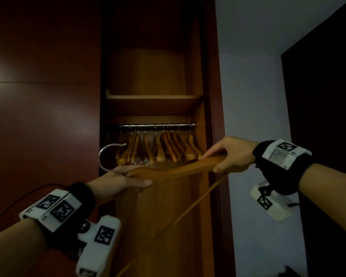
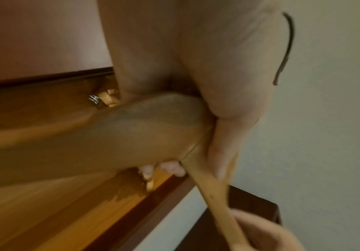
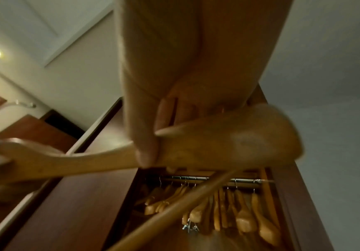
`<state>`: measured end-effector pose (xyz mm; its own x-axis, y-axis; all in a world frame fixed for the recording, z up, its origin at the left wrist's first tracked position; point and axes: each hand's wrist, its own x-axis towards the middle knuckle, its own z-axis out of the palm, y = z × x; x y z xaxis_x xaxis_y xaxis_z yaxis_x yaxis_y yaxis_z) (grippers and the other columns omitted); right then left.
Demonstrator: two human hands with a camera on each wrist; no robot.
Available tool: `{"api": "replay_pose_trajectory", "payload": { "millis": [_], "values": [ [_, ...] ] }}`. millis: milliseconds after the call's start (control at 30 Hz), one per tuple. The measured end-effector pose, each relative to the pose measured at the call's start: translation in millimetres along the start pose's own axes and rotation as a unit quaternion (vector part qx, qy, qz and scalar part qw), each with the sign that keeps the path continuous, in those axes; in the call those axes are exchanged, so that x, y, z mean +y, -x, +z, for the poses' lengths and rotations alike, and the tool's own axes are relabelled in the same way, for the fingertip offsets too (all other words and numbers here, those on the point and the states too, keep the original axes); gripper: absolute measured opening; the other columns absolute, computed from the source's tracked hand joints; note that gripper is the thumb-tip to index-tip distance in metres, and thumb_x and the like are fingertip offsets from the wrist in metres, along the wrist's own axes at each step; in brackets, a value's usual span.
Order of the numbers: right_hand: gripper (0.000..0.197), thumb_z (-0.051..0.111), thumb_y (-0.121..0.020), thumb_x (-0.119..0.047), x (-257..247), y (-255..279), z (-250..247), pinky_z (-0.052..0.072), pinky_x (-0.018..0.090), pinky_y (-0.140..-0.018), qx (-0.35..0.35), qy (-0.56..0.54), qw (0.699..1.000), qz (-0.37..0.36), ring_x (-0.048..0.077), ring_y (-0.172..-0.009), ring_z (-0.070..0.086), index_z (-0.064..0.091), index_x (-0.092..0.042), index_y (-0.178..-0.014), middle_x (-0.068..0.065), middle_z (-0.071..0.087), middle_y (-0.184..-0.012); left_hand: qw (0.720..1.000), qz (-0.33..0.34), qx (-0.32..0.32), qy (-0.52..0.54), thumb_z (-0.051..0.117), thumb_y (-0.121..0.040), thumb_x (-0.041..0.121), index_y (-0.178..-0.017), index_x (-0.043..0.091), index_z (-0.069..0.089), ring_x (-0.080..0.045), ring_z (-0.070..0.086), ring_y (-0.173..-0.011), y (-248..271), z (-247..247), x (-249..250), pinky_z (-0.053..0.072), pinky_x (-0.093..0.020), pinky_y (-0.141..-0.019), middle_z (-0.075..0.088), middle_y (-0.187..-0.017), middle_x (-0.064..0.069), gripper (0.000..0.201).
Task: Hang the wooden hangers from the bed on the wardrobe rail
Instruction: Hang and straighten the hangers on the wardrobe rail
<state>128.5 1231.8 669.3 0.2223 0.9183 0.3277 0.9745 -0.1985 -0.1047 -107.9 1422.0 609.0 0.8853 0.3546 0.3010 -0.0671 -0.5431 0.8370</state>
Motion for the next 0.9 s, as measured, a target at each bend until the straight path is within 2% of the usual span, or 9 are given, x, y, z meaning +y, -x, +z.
{"api": "replay_pose_trajectory", "payload": {
  "millis": [100, 200, 267, 367, 533, 600, 667, 767, 900],
  "values": [
    [0.047, 0.067, -0.084, -0.020, -8.7, -16.4, 3.5, 0.049, 0.023, -0.086, 0.133, -0.008, 0.991, 0.028, 0.011, -0.099, 0.062, 0.055, -0.030, -0.129, -0.004, 0.062, -0.119, 0.998, 0.038, 0.035, 0.041, 0.074, -0.072, 0.019, -0.120, 0.033, 0.059, -0.014, 0.063, -0.060, -1.3, -0.6, 7.4, 0.055, -0.024, -0.057, 0.067, -0.071, -0.006, 0.053],
    [0.060, 0.060, -0.089, -0.027, -31.7, -29.2, 10.7, 0.046, 0.030, -0.096, 0.204, 0.040, 0.978, 0.033, 0.020, -0.122, 0.050, 0.034, -0.034, -0.143, 0.003, 0.040, -0.145, 0.992, 0.064, 0.096, 0.059, 0.055, -0.087, -0.001, -0.127, 0.033, 0.051, -0.013, 0.061, -0.055, -8.1, 1.8, 20.2, 0.054, -0.023, -0.054, 0.064, -0.069, -0.008, 0.052],
    [0.069, 0.056, -0.090, -0.038, -53.2, -33.8, 21.3, 0.037, 0.040, -0.109, 0.193, 0.030, 0.981, 0.014, 0.024, -0.138, 0.031, 0.018, -0.041, -0.147, 0.002, 0.016, -0.156, 0.985, 0.082, 0.137, 0.070, 0.053, -0.088, -0.004, -0.130, 0.031, 0.049, -0.015, 0.060, -0.057, -13.8, 4.3, 28.6, 0.055, -0.023, -0.054, 0.062, -0.078, -0.010, 0.054],
    [0.080, 0.055, -0.086, -0.052, -83.4, -36.1, 41.7, 0.037, 0.049, -0.108, 0.141, -0.029, 0.990, -0.013, 0.029, -0.141, 0.025, -0.001, -0.050, -0.145, -0.005, -0.005, -0.158, 0.967, 0.108, 0.201, 0.110, 0.050, -0.089, -0.005, -0.134, 0.029, 0.044, -0.014, 0.059, -0.055, -24.1, 2.1, 39.2, 0.054, -0.022, -0.052, 0.058, -0.077, -0.011, 0.057],
    [0.102, 0.062, -0.076, -0.060, -102.8, -25.5, 81.5, 0.028, 0.056, -0.110, 0.055, -0.064, 0.996, -0.005, 0.029, -0.146, 0.007, -0.014, -0.049, -0.143, -0.006, -0.013, -0.157, 0.934, 0.136, 0.261, 0.201, 0.048, -0.090, -0.002, -0.143, 0.033, 0.031, -0.012, 0.055, -0.042, -40.7, -13.7, 54.4, 0.050, -0.019, -0.042, 0.055, -0.060, -0.007, 0.066],
    [0.105, 0.065, -0.075, -0.059, -101.3, -19.7, 98.9, 0.026, 0.056, -0.111, 0.057, -0.034, 0.998, -0.009, 0.027, -0.147, 0.001, -0.016, -0.049, -0.142, -0.006, -0.014, -0.157, 0.927, 0.139, 0.266, 0.225, 0.046, -0.091, -0.001, -0.143, 0.034, 0.030, -0.013, 0.053, -0.042, -42.6, -16.1, 64.3, 0.048, -0.018, -0.039, 0.053, -0.067, -0.007, 0.064],
    [0.104, 0.067, -0.079, -0.046, -98.7, -17.5, 112.2, 0.035, 0.053, -0.107, 0.092, -0.003, 0.996, 0.015, 0.030, -0.145, 0.012, -0.017, -0.049, -0.142, -0.005, -0.015, -0.157, 0.923, 0.140, 0.270, 0.236, 0.044, -0.092, 0.000, -0.143, 0.033, 0.030, -0.015, 0.049, -0.052, -44.4, -17.0, 71.6, 0.047, -0.017, -0.037, 0.049, -0.074, -0.007, 0.062],
    [0.093, 0.059, -0.089, -0.027, -96.8, -15.2, 121.7, 0.051, 0.042, -0.089, 0.166, 0.059, 0.981, 0.084, 0.031, -0.123, 0.047, -0.014, -0.045, -0.145, 0.001, -0.007, -0.157, 0.915, 0.122, 0.285, 0.258, 0.046, -0.092, 0.002, -0.141, 0.032, 0.032, -0.015, 0.050, -0.061, -46.3, -20.7, 75.1, 0.050, -0.025, -0.044, 0.048, -0.073, -0.006, 0.059],
    [0.081, 0.048, -0.096, -0.026, -86.1, -9.2, 114.6, 0.049, 0.038, -0.084, 0.248, 0.189, 0.946, 0.085, 0.030, -0.113, 0.054, -0.015, -0.035, -0.148, 0.013, 0.020, -0.151, 0.913, 0.128, 0.277, 0.271, 0.049, -0.092, 0.006, -0.136, 0.029, 0.036, -0.015, 0.054, -0.066, -50.5, -24.5, 73.1, 0.048, -0.031, -0.059, 0.052, -0.078, -0.005, 0.051]
  ]
}}
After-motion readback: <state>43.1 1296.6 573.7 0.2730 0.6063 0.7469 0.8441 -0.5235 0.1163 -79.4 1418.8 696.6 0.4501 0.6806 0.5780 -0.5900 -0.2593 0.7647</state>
